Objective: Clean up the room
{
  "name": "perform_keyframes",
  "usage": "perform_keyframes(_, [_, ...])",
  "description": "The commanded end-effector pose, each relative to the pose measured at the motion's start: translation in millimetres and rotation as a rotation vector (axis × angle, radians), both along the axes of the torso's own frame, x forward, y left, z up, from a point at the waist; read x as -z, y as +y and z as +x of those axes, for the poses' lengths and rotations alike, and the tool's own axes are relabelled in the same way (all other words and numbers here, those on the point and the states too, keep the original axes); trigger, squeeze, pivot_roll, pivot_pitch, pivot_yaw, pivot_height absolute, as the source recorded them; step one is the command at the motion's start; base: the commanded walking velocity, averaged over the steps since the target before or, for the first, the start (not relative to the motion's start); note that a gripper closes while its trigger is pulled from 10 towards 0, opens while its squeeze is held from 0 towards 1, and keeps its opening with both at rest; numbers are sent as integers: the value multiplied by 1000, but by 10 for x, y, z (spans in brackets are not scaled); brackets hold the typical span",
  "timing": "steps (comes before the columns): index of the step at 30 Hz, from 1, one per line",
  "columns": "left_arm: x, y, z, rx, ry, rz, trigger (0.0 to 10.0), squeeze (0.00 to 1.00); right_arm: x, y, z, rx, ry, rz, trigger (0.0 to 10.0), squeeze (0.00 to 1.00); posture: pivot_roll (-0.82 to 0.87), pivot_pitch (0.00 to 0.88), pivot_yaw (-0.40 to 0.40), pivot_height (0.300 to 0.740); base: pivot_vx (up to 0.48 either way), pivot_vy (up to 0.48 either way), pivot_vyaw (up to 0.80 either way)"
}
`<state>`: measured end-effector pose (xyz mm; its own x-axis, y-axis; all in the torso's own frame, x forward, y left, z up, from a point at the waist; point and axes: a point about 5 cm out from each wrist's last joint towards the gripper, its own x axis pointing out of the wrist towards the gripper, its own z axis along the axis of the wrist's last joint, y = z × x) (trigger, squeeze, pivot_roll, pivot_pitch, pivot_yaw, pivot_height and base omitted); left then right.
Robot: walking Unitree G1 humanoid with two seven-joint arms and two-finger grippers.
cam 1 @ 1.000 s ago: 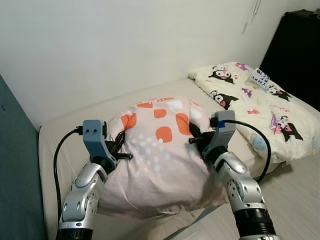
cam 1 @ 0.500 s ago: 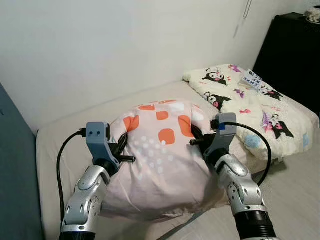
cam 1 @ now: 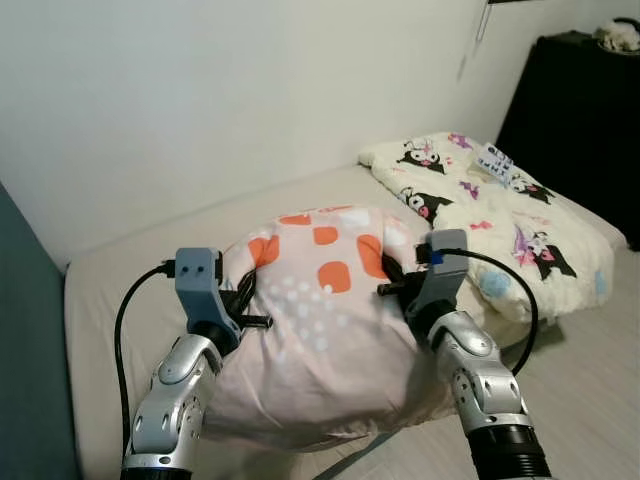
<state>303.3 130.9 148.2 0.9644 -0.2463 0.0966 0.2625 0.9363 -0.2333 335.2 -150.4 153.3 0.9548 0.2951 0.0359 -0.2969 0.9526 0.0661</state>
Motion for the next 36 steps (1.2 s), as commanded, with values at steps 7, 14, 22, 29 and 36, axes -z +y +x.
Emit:
perform_keyframes(7, [-124,-60,-18,13,-69,-2,10000,0,-111,81,5,-36,-63,-9,10000,0,-7,75,-35,740,0,-480,800])
perform_keyframes(14, [-106,-21,-8,-10,-51,-14,10000,0,-100,61,10,-24,-54,19,10000,0,-8,73,-36,740,0,-69,229])
perform_keyframes(22, [-86,-23,4,-16,-40,-8,10000,0,-99,42,12,-12,-59,10,10000,0,-9,65,-33,740,0,0,0])
perform_keyframes(29, [-92,-31,18,-21,-40,26,10000,0,-119,33,27,4,-73,-29,10000,0,-9,63,-32,740,0,-132,273])
perform_keyframes(36, [-99,-17,27,-30,-42,21,10000,0,-128,19,41,6,-71,-20,10000,0,-8,70,-33,740,0,-411,800])
